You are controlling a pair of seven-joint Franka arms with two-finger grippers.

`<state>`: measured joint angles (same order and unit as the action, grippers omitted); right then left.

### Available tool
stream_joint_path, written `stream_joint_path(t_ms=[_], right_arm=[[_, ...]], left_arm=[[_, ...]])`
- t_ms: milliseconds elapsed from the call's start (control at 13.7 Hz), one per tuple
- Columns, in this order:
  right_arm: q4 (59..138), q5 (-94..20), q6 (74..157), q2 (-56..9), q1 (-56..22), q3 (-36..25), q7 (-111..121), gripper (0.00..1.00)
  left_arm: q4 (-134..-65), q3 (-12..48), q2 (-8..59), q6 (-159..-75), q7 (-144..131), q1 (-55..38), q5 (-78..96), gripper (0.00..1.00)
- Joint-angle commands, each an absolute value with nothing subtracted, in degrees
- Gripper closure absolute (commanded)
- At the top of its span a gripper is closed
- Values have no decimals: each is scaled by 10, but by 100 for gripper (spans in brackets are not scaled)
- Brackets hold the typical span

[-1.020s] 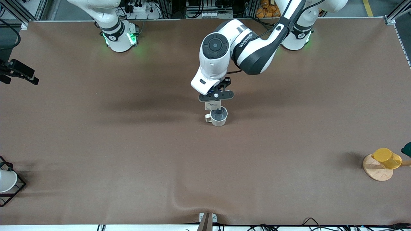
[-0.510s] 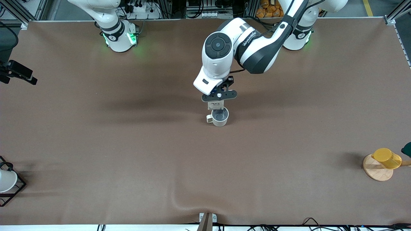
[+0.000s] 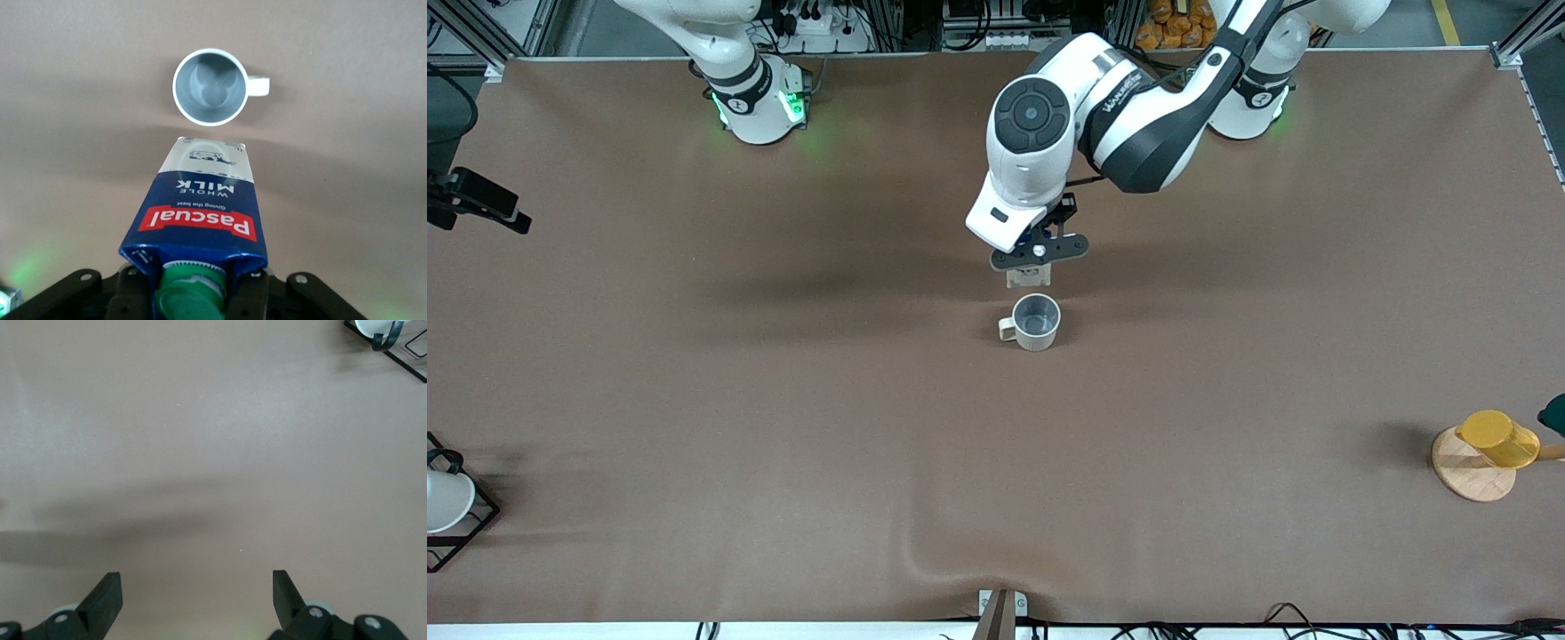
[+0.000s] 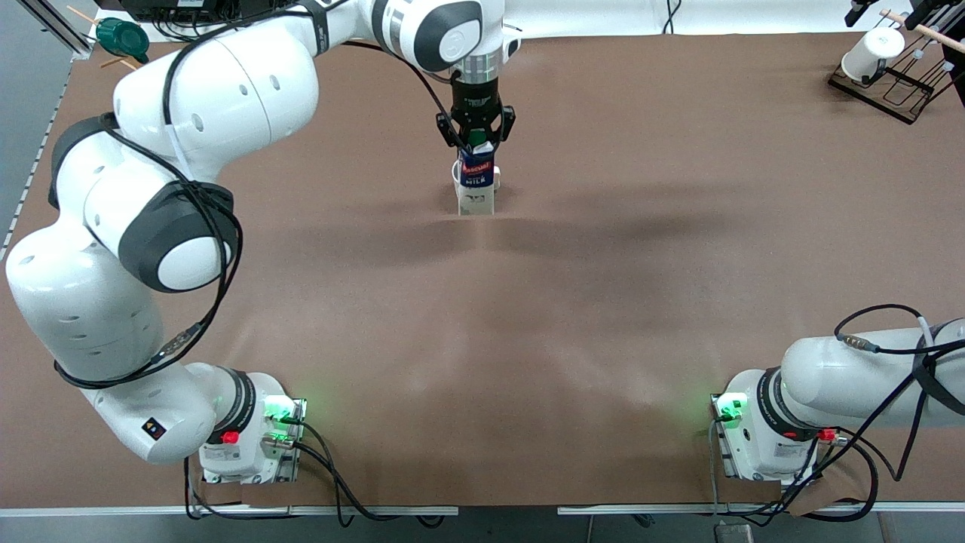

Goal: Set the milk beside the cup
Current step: 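Carry the milk carton with the left gripper beside the mug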

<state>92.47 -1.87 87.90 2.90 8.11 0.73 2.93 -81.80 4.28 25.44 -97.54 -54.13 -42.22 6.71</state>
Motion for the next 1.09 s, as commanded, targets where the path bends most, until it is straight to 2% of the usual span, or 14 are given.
stream_joint_path(t_ms=[0,437,583,1020], right_arm=[[918,-14,860,33,76,12,25,0],[884,4,859,21,63,11,21,0],[876,4,853,12,63,11,22,0],[882,-2,824,13,57,11,25,0]], left_arm=[[-835,45,267,-991,-548,-423,77,71],[-884,46,271,-1061,-538,-417,79,72],[-922,46,265,-1110,-537,-416,79,72],[-947,45,256,-1119,-509,-413,78,72]])
